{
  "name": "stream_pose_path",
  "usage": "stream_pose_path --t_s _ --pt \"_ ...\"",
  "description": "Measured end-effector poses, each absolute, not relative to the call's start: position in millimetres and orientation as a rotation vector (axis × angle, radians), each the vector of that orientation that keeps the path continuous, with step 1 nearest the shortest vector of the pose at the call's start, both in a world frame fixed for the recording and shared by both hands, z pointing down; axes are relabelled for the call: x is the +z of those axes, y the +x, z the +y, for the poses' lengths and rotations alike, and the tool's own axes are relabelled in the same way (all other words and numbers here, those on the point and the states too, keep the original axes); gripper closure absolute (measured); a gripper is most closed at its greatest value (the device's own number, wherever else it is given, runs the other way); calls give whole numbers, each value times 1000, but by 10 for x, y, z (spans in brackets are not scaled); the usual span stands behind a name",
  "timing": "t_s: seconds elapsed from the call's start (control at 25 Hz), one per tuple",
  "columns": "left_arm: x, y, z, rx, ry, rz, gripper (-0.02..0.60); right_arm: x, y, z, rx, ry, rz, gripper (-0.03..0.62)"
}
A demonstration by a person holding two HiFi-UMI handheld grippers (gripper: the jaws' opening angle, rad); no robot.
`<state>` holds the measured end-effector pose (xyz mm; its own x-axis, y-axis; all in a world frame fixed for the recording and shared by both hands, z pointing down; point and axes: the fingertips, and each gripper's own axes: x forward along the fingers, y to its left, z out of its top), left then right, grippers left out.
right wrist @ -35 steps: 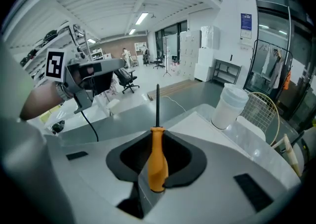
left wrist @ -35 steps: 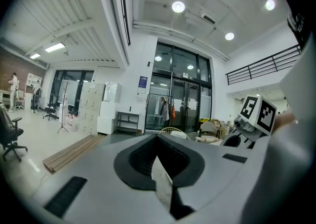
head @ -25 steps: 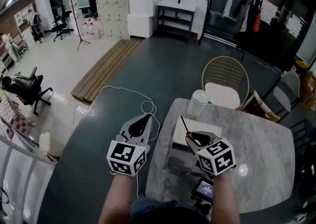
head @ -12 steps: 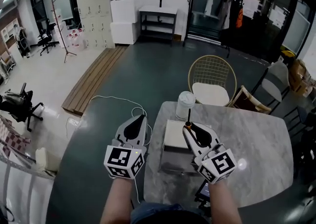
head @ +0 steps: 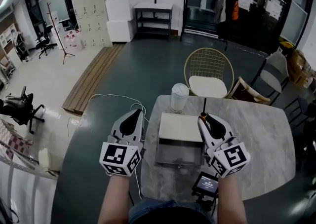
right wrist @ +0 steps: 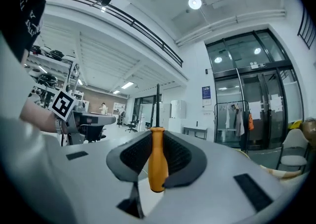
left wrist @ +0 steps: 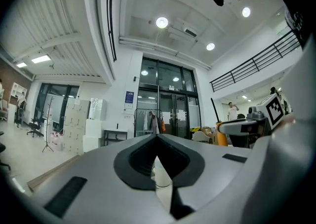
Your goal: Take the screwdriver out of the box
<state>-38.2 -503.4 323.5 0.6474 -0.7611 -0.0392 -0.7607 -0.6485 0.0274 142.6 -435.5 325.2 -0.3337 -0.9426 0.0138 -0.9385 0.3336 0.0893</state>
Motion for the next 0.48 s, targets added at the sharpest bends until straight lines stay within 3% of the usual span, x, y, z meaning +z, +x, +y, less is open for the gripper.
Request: stream_pose_path --t_s 0.48 --pt "3123 -533 -5023 -175 2818 -1388 569 3171 2347 -3980 -134 2070 -2230 507"
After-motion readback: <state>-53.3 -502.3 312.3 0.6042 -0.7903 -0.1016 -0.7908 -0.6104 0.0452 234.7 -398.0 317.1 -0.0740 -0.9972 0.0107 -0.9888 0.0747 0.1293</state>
